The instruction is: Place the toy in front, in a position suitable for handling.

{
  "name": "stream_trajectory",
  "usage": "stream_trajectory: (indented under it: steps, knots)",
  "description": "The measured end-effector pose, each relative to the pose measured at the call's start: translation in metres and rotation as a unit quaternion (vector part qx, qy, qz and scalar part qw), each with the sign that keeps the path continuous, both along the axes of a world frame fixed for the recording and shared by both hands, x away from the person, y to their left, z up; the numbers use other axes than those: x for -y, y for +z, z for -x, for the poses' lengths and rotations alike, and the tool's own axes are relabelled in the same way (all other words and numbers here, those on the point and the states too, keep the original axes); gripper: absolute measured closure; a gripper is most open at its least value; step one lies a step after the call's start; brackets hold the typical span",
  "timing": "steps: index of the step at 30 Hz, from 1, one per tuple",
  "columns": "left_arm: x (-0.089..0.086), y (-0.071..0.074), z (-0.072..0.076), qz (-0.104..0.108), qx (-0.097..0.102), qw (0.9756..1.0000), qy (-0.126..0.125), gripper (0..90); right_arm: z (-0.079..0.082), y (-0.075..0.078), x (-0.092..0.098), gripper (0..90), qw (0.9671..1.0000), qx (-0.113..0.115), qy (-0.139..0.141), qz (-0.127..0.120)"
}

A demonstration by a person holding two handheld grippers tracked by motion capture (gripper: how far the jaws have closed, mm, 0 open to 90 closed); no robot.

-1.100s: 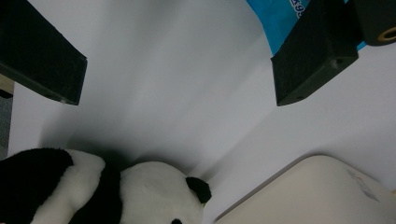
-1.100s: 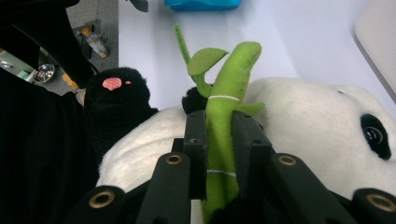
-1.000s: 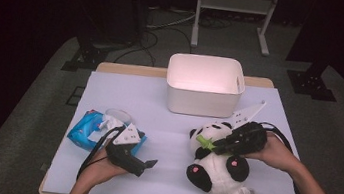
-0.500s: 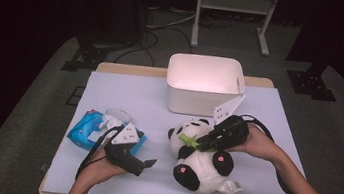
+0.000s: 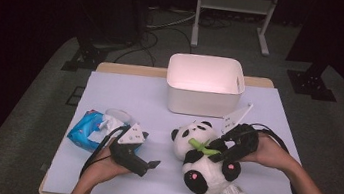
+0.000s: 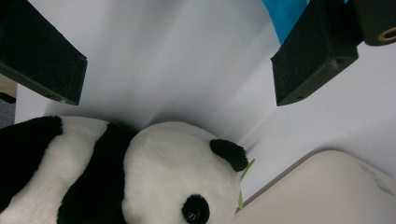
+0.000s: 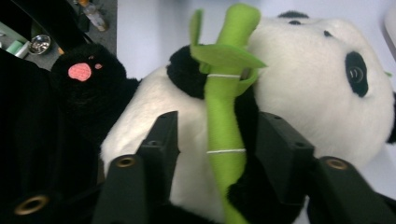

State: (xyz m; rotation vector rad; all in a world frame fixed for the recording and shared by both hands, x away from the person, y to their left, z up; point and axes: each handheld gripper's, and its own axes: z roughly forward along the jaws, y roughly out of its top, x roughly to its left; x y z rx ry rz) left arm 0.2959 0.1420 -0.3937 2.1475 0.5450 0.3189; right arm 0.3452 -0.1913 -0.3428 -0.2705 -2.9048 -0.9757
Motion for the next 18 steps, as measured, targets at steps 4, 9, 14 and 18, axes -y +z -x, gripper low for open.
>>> stream_trajectory:
  steps: [4, 9, 14, 18]
  knots:
    - [0.003, 0.003, -0.01, 0.007, -0.003, 0.9999, -0.013, 4.5, 0.008, 0.005, 0.01, 41.9, 0.9999, 0.002, -0.01, -0.001]
    - [0.011, 0.006, -0.031, 0.005, -0.004, 0.9995, -0.029, 7.3, 0.021, 0.015, 0.023, 40.6, 0.9998, 0.01, -0.016, 0.004]
    - [0.027, 0.012, -0.053, -0.001, -0.012, 0.9989, -0.045, 9.8, 0.03, 0.015, 0.038, 37.6, 0.9993, 0.011, -0.033, 0.011]
    - [0.043, 0.014, -0.07, -0.018, -0.017, 0.9976, -0.064, 9.8, 0.033, 0.009, 0.049, 35.6, 0.9988, 0.003, -0.048, 0.008]
